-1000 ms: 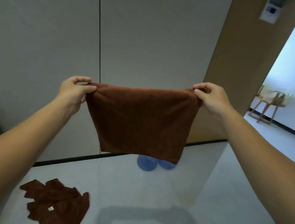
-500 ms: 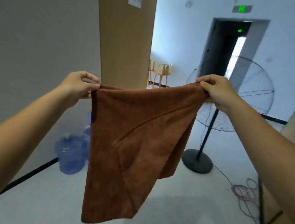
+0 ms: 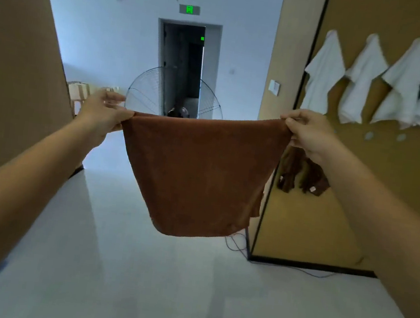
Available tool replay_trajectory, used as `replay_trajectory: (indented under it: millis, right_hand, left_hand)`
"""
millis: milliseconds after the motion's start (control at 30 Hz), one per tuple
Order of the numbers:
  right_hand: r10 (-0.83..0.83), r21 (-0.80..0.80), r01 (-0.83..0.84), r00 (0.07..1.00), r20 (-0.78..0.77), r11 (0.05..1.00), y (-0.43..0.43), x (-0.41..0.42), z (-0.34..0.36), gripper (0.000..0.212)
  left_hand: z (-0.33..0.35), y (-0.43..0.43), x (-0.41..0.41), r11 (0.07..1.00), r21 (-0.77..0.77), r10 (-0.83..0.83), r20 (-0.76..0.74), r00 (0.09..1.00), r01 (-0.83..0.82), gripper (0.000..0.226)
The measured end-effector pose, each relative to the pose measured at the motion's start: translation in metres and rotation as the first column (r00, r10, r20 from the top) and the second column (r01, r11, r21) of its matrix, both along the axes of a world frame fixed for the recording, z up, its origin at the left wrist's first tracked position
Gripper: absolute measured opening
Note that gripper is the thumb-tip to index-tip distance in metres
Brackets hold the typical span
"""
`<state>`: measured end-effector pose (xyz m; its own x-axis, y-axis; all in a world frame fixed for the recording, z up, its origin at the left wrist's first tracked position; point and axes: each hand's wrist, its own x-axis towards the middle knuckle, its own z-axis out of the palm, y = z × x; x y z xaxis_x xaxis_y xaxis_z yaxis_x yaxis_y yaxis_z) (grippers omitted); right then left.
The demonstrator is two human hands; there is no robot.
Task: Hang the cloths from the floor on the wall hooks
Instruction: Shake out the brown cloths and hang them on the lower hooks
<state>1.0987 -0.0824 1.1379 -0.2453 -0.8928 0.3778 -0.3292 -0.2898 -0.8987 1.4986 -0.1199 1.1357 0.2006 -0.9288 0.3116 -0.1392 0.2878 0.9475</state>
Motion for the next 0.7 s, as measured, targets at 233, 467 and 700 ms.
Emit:
replay_trajectory:
  millis: [233,467,700]
  right_hand:
    - [-0.187,-0.014,0.187,0.982,0.032,0.982,0.060,-0.173,0.000,0.021]
    - [-0.279,-0.033,0.279,0.960,-0.004,0.960,0.116,-0.301,-0.003,0.029]
    - [-0.417,-0.013,0.429,0.869,-0.267,0.903,0.133,-0.374,-0.005,0.040]
  left_hand:
    - [0.000,-0.004,-0.196,0.969,-0.014,-0.246,-0.018,0.969,0.246,0.022]
    - [0.003,0.002,-0.348,0.889,-0.027,-0.444,0.194,0.875,0.457,0.035]
    - [-0.010,-0.026,-0.459,0.869,-0.134,-0.375,0.450,0.811,0.476,0.021]
